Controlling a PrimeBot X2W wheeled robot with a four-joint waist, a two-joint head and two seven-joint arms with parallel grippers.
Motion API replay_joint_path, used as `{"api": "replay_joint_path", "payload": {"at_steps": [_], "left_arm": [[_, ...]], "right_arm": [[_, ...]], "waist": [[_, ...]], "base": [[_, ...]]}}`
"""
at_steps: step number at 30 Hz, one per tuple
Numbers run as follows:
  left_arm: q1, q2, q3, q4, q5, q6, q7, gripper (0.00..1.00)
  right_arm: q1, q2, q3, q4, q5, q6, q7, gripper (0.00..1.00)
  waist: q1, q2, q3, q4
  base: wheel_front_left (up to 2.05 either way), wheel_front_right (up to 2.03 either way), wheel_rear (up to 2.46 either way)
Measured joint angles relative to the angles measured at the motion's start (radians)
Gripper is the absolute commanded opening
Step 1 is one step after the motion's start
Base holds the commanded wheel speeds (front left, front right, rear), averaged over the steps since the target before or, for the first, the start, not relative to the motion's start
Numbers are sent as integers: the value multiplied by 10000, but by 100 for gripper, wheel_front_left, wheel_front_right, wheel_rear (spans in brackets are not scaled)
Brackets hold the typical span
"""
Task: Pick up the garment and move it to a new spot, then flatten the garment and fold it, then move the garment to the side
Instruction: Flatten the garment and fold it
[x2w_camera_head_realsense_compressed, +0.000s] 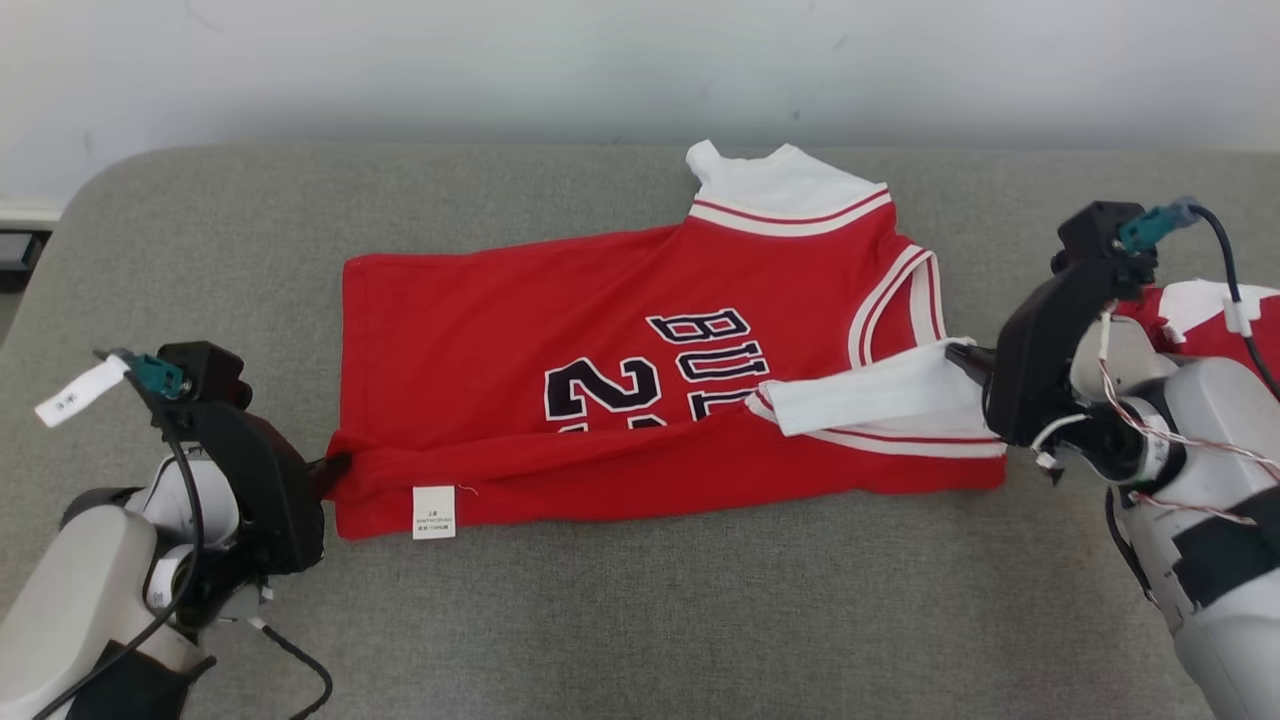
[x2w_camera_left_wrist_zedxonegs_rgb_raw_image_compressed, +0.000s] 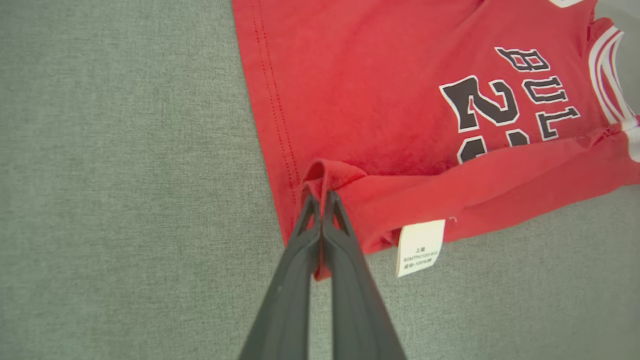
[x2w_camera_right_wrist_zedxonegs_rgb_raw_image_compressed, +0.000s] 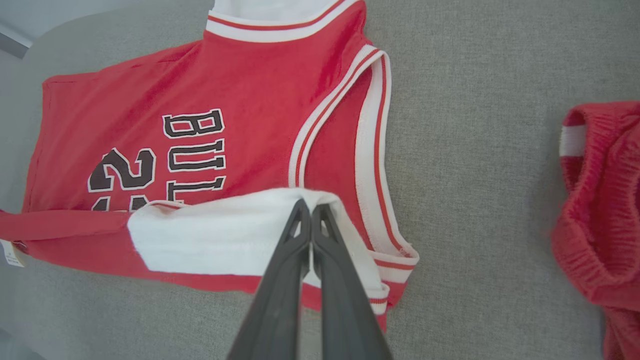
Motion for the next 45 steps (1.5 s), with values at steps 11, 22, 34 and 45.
{"api": "replay_joint_path", "payload": {"at_steps": [11,22,34,45], "left_arm": [[-637,-90,-387,851,-192,-4,-25,0],[-762,-52,-851,1402,-355,-6,-698,100],[-337,81,-1045,1313,-334,-6,-2686,100],[2191,94,-765,-134,111,240,-5530,100]], "right_arm": [[-923,353,184,1312,-382,100,-736,0],[-1090,447,198,2452,-729,510,-2341,100],[-580,500,25,2686,-711,1158,-4332,100],[2087,105,-36,1252,-738,1321,-6096,100]], "waist": [[0,-1,503,31],[-2,0,491,36],[-2,-1,-129,18],[-4,-3,-735,46]], "base": [[0,0,0],[0,0,0],[0,0,0],[0,0,0]]}}
